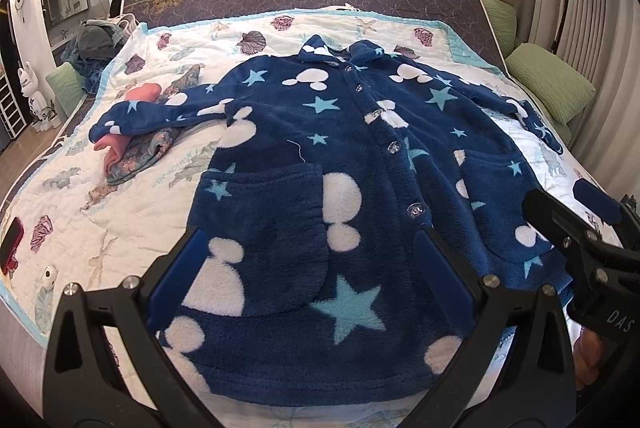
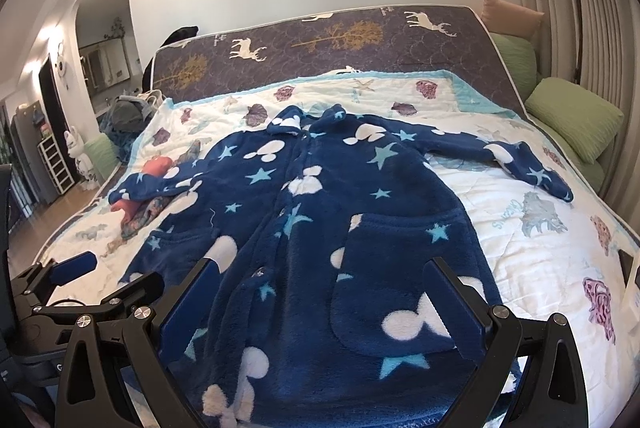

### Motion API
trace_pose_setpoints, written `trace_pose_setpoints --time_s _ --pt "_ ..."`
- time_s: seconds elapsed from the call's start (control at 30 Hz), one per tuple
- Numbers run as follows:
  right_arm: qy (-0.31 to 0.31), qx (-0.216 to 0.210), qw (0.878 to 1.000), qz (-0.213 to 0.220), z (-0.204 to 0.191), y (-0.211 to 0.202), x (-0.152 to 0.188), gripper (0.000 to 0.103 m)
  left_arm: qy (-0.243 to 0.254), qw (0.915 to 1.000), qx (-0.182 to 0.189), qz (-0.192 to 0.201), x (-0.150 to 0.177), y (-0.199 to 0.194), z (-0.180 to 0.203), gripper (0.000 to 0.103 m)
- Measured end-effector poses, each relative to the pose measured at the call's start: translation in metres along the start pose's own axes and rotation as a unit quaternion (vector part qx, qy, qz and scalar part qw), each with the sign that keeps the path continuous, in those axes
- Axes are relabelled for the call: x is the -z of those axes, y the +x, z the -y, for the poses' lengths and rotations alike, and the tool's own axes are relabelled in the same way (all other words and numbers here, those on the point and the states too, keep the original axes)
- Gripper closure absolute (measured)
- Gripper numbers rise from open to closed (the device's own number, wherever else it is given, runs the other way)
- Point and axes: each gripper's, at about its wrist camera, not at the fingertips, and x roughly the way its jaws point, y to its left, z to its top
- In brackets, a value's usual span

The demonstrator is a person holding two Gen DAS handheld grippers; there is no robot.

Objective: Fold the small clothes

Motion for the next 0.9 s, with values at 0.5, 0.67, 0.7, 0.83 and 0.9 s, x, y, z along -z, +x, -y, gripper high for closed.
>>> trace_pose_setpoints --time_s 0.5,0.67,0.7,0.83,0.9 --pt "-0.006 0.005 1.0 -0.009 -0.008 0.016 -0.006 0.0 -0.014 0.9998 0.006 -0.01 -0.003 0.017 -0.015 0.0" --pt "-0.014 0.014 1.0 -0.019 -0.014 0.029 -0.01 0.0 -0.02 0.9996 0.01 -0.015 -0.007 0.026 -0.023 0.001" --pt "-0.015 0.016 1.0 -0.021 -0.015 0.031 -0.011 0.0 -0.02 0.9996 0.01 -0.015 -0.007 0.027 -0.024 0.001" --pt "-0.02 0.022 0.999 -0.024 -0.019 0.038 -0.015 0.0 -0.02 0.9996 0.02 -0.008 -0.014 0.032 -0.03 0.001" --pt "-0.024 0.028 0.999 -0.022 -0.021 0.042 -0.019 0.0 -0.03 0.9979 0.057 0.009 -0.018 0.032 -0.04 0.0"
